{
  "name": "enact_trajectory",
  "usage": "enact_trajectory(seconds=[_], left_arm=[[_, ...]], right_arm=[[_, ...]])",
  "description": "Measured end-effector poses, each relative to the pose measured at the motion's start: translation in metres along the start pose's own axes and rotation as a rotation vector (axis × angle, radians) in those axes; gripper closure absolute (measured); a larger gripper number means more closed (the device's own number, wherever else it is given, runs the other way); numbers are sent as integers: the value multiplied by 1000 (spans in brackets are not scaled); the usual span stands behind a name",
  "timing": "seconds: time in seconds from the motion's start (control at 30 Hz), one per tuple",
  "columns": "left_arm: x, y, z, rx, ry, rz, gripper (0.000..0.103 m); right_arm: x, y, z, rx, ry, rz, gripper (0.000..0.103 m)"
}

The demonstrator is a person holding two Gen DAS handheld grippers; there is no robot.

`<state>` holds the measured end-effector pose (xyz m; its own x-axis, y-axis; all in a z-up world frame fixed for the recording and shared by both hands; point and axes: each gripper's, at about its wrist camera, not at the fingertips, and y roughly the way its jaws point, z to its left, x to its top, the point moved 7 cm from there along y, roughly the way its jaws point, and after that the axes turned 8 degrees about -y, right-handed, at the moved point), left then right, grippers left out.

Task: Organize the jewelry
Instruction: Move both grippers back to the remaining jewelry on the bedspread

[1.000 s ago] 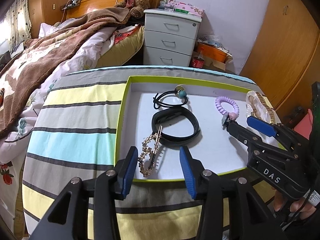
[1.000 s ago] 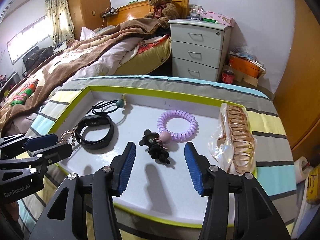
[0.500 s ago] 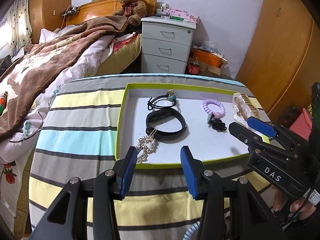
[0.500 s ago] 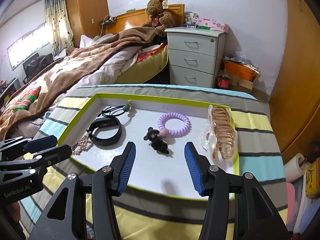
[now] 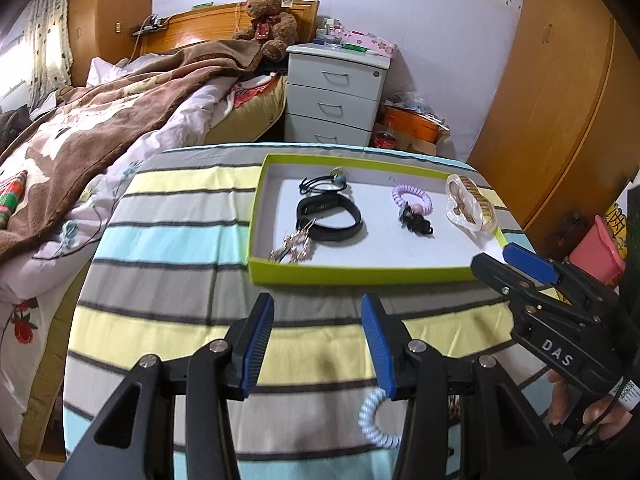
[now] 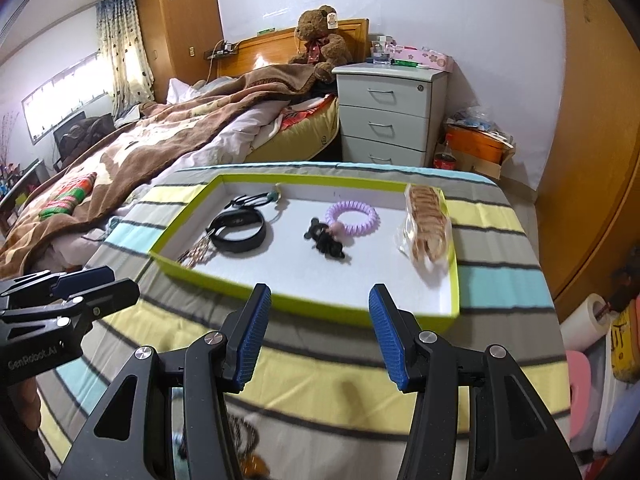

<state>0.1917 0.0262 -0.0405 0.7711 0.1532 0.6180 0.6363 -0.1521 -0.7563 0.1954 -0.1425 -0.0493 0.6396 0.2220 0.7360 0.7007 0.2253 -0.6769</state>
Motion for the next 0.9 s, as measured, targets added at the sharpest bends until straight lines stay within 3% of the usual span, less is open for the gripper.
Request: enact_trajectory(seconds=[0.53, 0.9], left_arm=[[-54, -26, 12, -26, -18, 6, 56], [-68, -34, 29, -30, -38, 4, 56]], right_arm=[[-56, -21, 21, 56, -28, 51, 51], [-76, -13, 44, 109, -58, 119, 51]])
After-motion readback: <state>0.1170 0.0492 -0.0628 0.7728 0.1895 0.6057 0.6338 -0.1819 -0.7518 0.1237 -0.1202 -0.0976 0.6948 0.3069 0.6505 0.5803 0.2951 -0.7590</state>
